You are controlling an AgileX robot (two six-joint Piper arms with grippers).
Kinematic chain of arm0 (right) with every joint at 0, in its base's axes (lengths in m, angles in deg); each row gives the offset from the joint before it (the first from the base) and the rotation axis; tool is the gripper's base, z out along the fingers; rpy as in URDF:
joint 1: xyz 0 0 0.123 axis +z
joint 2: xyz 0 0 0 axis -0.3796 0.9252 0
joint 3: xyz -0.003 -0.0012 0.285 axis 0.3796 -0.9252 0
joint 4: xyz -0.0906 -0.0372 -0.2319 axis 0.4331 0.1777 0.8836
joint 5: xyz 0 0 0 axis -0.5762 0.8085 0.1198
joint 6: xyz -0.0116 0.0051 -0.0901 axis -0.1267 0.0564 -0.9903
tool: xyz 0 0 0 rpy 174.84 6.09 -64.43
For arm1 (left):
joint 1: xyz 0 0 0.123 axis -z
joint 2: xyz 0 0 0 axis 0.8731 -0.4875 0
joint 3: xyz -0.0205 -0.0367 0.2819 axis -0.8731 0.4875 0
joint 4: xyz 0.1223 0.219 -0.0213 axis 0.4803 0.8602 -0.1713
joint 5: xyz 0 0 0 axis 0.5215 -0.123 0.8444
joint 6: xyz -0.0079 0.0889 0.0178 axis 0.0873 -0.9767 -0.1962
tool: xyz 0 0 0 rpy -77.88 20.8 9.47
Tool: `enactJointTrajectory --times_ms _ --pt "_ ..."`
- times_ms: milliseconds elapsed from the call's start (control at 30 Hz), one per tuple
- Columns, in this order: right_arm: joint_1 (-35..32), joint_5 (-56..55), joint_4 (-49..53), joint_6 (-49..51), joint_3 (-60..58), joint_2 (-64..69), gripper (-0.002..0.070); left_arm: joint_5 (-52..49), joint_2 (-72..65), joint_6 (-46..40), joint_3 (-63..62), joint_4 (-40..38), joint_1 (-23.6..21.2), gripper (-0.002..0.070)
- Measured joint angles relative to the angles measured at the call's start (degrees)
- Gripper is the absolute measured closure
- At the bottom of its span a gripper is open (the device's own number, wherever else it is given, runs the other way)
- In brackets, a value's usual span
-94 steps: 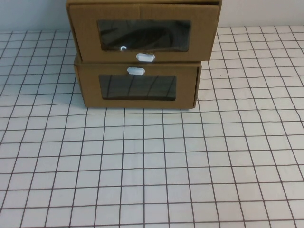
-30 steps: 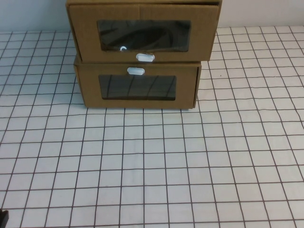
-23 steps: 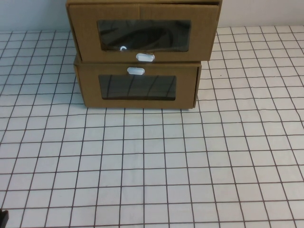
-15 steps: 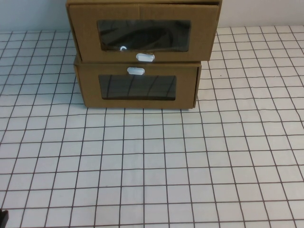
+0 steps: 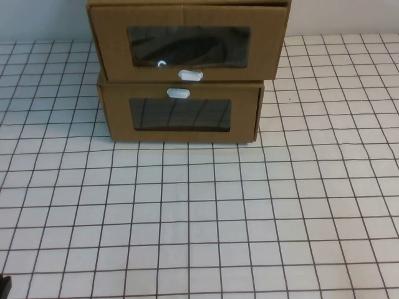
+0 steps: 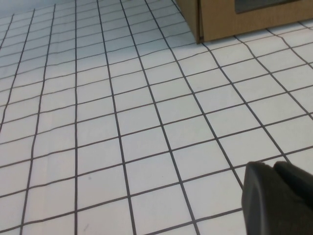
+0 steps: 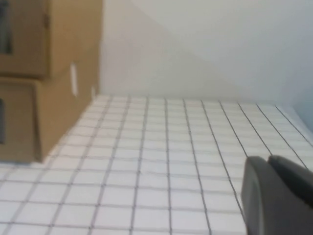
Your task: Close the shoe box
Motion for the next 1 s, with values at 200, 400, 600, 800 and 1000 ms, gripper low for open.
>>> enactJointTrajectory --times_ms 200,400,600,800,1000 --pt "-3.45 6.14 -2.38 0.00 -3.09 0.00 0.0689 0.00 0.00 0.00 0.00 0.00 0.00 0.0677" --pt "-3.65 13.08 -2.81 0.00 -3.19 0.00 0.0690 0.00 0.00 0.00 0.00 0.00 0.00 0.0677" --pt "-3.65 13.30 -3.09 0.00 -3.19 0.00 0.0690 0.00 0.00 0.00 0.00 0.00 0.00 0.0677" --pt "-3.65 13.43 -3.22 0.00 -3.19 0.00 0.0689 0.00 0.00 0.00 0.00 0.00 0.00 0.0677" --pt "-3.65 13.45 -3.22 0.00 -3.19 0.00 0.0689 0.00 0.00 0.00 0.00 0.00 0.00 0.0677"
